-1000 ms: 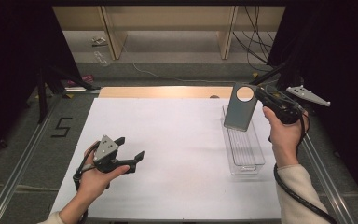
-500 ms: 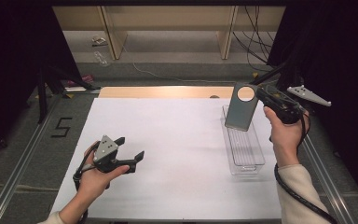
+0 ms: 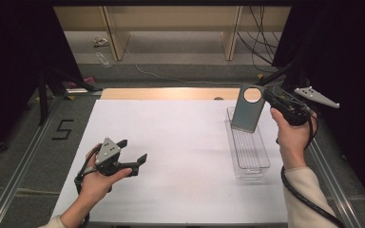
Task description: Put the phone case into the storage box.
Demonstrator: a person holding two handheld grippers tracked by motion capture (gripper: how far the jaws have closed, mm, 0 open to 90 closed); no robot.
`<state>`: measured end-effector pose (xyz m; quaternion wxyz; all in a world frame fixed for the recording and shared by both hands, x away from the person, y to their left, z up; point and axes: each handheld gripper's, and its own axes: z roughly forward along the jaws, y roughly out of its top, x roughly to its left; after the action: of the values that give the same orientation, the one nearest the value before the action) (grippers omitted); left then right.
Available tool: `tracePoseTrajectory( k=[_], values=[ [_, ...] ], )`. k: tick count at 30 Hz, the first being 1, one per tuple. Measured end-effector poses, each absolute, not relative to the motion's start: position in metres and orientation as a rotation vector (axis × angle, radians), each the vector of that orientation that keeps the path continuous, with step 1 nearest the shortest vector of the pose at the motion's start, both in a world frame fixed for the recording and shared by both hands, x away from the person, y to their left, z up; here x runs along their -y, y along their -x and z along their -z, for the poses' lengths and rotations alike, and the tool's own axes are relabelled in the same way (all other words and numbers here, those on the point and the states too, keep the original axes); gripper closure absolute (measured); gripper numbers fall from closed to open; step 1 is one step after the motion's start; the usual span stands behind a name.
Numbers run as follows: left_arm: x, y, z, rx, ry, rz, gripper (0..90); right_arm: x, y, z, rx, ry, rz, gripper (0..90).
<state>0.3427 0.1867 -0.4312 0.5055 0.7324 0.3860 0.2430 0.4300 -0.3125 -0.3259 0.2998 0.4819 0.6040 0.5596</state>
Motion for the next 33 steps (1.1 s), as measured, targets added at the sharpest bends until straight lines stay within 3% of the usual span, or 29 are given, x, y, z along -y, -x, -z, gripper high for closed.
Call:
tracePoseTrajectory(
  k=[33],
  values=[
    [-0.1861,-0.3428,0.4317,-0.930,-1.767,-0.583,12.1,0.3183,-0.4344,0.3256,-1.594,-1.276,-1.465,83.7]
  ],
)
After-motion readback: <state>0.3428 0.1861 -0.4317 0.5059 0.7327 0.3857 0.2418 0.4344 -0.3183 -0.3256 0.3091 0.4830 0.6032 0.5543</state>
